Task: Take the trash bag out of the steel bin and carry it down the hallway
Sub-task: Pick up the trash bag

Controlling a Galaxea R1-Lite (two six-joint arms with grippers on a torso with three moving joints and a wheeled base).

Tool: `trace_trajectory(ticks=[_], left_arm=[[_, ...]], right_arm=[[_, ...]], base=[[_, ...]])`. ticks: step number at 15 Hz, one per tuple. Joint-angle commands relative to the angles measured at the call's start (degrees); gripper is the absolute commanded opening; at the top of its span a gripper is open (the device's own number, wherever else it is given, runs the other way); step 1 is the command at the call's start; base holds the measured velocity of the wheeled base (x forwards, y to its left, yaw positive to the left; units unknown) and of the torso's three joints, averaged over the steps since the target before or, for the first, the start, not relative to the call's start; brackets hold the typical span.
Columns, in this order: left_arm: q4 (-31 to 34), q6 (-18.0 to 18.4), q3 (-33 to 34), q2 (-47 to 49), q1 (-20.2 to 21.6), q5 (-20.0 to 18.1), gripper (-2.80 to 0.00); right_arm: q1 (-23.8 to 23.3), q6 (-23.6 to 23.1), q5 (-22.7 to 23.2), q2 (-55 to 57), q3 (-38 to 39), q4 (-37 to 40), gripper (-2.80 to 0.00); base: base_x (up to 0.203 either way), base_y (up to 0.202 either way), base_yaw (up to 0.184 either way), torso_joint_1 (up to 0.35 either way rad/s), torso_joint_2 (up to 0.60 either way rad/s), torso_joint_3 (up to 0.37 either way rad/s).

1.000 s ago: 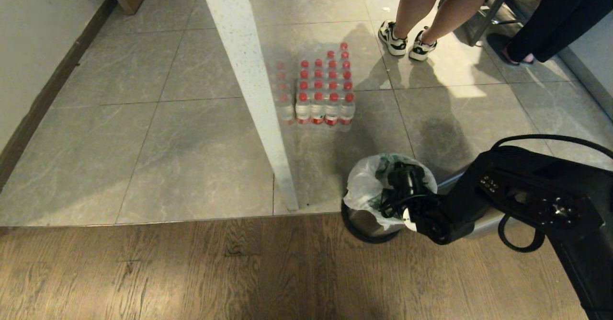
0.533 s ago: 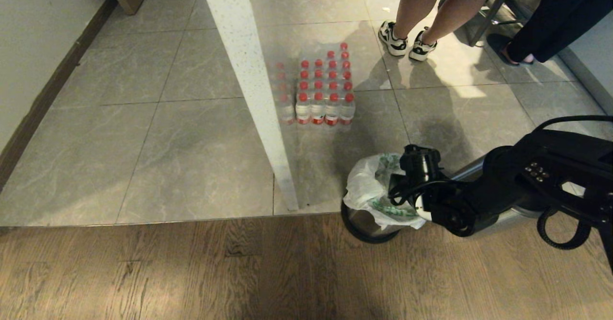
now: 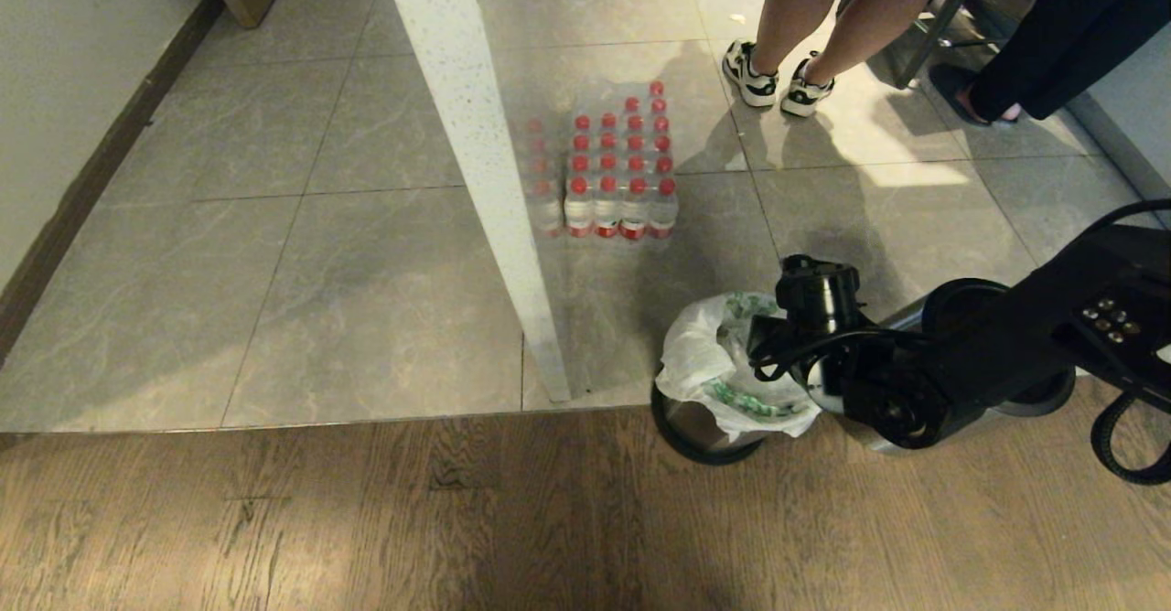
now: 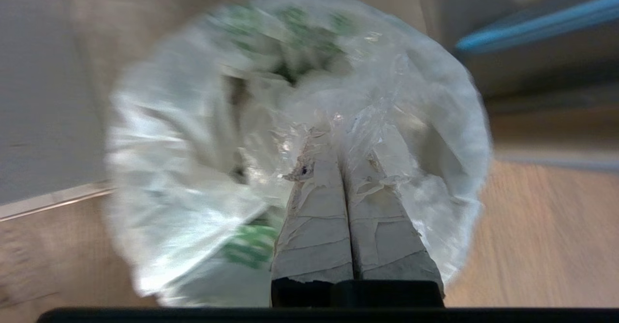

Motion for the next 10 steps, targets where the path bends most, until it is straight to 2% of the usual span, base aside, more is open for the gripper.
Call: trace_trajectory(ticks=[1, 10], left_arm=[[-0.02, -0.11, 0.00, -0.01, 0.00, 0.00, -2.80], [-0.02, -0.11, 0.00, -0.01, 0.00, 0.00, -2.80]], right_arm=[[0.36, 0.04, -0.54, 2.06, 0.19, -0.53, -2.80], [1.34, 0.16, -0.38, 13.54, -6.15, -2.00, -2.80]], base=[[0.000, 0.000, 0.000, 0.000, 0.00, 0.000], [0.000, 0.000, 0.000, 0.000, 0.00, 0.000]])
